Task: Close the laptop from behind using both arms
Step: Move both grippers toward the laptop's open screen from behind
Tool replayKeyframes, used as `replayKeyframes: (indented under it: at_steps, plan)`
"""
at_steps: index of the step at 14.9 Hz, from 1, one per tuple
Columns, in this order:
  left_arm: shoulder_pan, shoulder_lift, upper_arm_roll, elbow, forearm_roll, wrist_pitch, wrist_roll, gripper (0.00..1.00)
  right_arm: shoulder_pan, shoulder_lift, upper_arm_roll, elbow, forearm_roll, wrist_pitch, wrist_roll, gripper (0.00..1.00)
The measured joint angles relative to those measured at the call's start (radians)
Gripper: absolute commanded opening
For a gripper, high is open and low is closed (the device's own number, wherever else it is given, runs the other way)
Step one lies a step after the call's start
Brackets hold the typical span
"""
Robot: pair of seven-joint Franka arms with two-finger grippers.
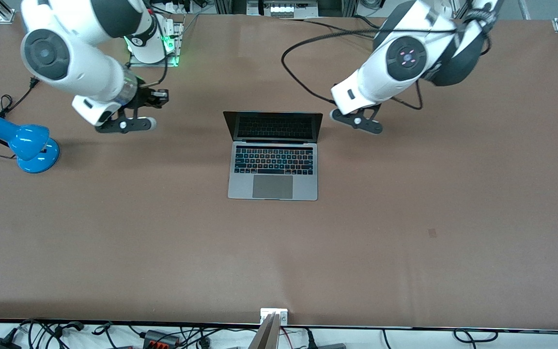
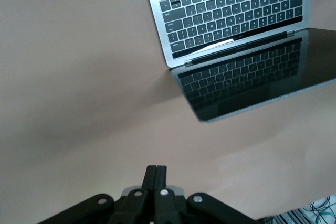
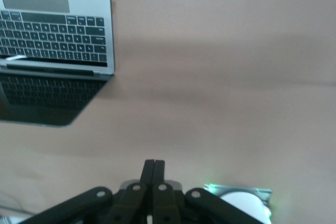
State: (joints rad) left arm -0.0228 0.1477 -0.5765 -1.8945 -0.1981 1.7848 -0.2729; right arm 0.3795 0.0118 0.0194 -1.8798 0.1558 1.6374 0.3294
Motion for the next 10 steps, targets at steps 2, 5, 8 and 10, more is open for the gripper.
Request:
replayKeyframes:
  at_steps: [2,5,8,10]
  plan:
    - [-0.004,0.029,-0.03,-0.017,0.0,0.043,-0.058,0.0,0.073,-0.033,0.002,-0.08,0.0,0.085,0.063,0.0]
    - [-0.027,0.064,-0.051,-0.02,0.0,0.084,-0.099,0.0,0.158,-0.045,0.004,-0.172,0.024,0.216,0.096,0.0]
    - [-0.051,0.102,-0.052,-0.024,0.0,0.11,-0.118,0.0,0.221,-0.043,0.004,-0.255,0.052,0.332,0.097,0.0]
    - [-0.071,0.118,-0.052,-0.034,0.0,0.147,-0.149,0.0,0.247,-0.043,0.004,-0.275,0.053,0.352,0.099,0.0]
